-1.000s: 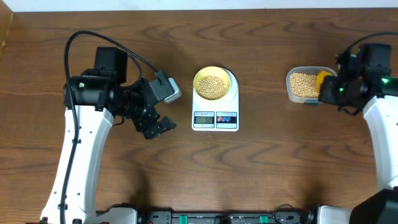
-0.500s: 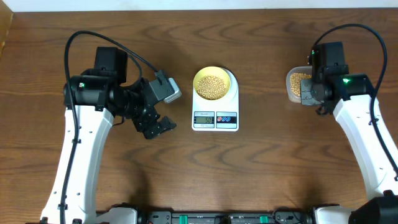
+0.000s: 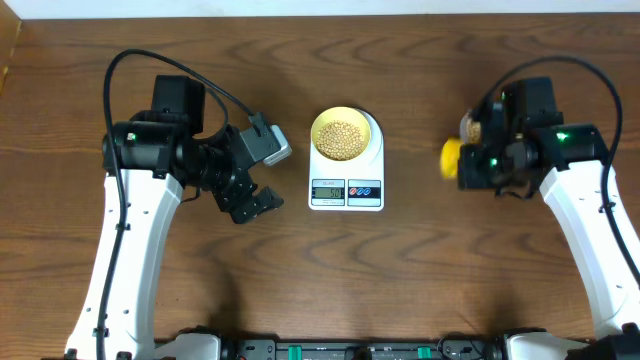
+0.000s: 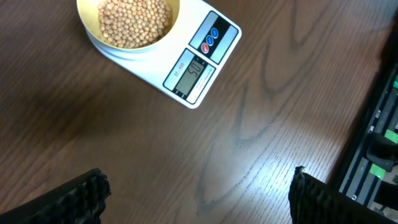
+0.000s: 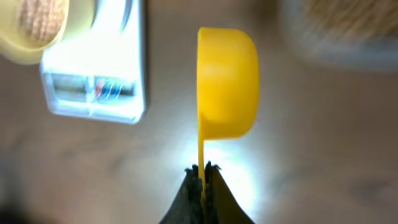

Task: Scoop item into bowl and weigh 50g on scale
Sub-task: 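Lower the yellow scoop onto the table below the tub and release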

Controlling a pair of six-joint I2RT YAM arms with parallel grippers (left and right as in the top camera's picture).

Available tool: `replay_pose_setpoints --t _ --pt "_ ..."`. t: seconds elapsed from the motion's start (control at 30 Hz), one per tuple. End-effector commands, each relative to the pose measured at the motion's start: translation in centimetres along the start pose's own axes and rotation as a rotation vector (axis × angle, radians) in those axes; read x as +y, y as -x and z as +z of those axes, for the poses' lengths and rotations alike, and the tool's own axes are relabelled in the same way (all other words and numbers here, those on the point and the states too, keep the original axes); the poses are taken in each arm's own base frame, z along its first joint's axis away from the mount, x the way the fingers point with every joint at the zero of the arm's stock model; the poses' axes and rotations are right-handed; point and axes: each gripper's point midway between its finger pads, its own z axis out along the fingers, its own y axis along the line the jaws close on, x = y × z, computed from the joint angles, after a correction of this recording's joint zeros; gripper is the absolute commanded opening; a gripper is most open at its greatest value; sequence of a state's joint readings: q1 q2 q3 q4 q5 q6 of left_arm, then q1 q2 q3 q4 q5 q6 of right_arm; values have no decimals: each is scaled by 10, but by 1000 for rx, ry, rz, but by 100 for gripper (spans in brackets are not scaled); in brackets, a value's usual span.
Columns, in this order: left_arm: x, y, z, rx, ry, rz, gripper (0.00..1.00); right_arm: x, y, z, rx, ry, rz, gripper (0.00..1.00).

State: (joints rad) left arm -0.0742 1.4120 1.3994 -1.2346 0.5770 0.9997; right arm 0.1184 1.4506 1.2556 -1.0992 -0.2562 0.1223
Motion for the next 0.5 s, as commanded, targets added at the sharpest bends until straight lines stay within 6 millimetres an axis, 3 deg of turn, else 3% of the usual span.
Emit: replay_pose_setpoints --t 0.0,0.47 --pt "-1 3 0 -9 -11 16 95 26 -29 0 108 166 44 1" --pt "-1 3 0 -9 -11 16 95 30 -110 52 349 330 200 1"
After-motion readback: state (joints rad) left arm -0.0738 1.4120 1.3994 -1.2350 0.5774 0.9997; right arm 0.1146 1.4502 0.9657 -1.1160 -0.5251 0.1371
